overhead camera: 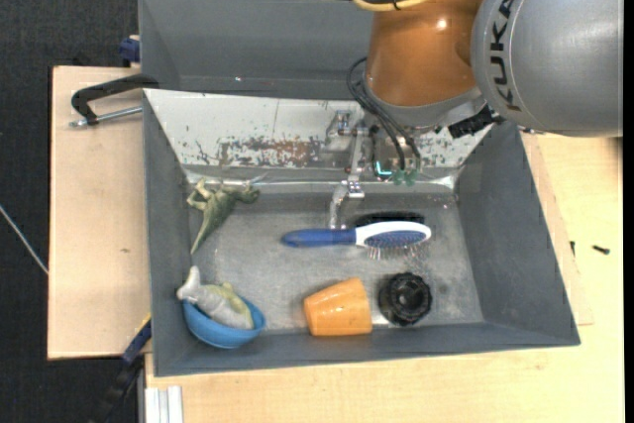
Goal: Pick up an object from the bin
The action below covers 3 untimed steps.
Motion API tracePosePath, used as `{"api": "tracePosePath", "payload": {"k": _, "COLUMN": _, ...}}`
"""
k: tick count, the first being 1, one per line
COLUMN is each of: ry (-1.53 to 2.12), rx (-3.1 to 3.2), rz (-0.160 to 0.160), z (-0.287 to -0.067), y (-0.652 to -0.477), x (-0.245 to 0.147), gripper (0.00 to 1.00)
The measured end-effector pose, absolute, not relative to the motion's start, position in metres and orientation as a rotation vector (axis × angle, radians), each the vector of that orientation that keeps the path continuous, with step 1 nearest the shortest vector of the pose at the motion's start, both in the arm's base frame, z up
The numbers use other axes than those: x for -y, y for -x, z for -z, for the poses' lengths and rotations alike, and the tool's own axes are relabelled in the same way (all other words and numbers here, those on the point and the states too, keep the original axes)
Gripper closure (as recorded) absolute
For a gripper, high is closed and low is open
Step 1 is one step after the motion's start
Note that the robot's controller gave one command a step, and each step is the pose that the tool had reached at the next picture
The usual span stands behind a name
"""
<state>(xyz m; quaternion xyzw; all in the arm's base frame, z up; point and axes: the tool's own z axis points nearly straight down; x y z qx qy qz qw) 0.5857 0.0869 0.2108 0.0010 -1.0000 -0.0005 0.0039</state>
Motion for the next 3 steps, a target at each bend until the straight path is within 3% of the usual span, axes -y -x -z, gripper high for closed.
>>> {"api": "tracePosePath", "payload": {"k": 1, "ry": -0.143, "rx": 3.13, "rz": -0.002, "z": -0.084, "y": -0.573, "x": -0.012, "gripper": 0.0}}
{"api": "tracePosePath", "payload": {"k": 2, "ry": -0.147, "rx": 3.138, "rz": 0.002, "z": -0.088, "y": -0.576, "x": -0.016, "gripper": 1.0}}
{"api": "tracePosePath", "payload": {"k": 3, "ry": -0.108, "rx": 3.153, "rz": 0.003, "z": -0.201, "y": -0.561, "x": -0.032, "gripper": 1.0}}
